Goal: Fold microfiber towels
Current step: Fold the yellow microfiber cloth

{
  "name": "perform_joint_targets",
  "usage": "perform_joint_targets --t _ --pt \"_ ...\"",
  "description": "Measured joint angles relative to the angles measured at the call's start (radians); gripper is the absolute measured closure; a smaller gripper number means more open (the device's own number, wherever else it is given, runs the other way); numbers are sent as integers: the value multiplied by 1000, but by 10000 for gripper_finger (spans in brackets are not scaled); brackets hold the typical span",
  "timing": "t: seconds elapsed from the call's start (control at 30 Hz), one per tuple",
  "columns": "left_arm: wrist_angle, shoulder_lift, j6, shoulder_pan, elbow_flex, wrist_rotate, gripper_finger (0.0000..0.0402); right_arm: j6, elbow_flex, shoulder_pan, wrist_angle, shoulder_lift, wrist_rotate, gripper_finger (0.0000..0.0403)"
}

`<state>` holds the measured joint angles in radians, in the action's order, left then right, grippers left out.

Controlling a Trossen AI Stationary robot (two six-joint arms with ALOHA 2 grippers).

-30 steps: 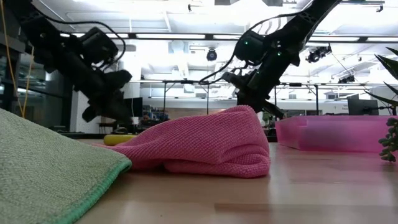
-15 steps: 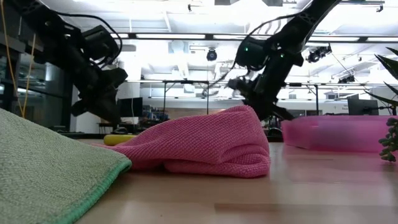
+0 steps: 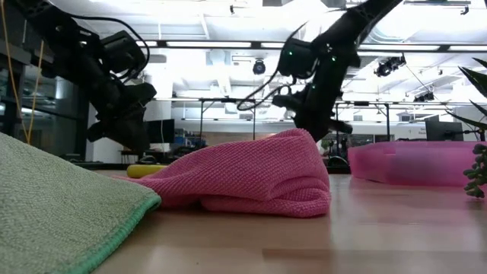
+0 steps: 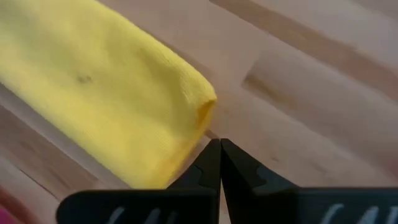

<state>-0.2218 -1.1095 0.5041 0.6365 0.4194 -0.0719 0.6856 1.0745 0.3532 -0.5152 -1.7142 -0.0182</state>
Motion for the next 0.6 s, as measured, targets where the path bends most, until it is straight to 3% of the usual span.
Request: perform_joint_targets --t 0.13,0.37,0.6 --pt "0 0 -2 0 0 0 293 -211 43 6 -82 0 0 403" --pt "0 0 -10 0 0 0 293 -737 41 -23 -103 -6 78 403" --pt "0 0 -10 0 0 -3 293 -849 39 -26 -80 -114 21 403"
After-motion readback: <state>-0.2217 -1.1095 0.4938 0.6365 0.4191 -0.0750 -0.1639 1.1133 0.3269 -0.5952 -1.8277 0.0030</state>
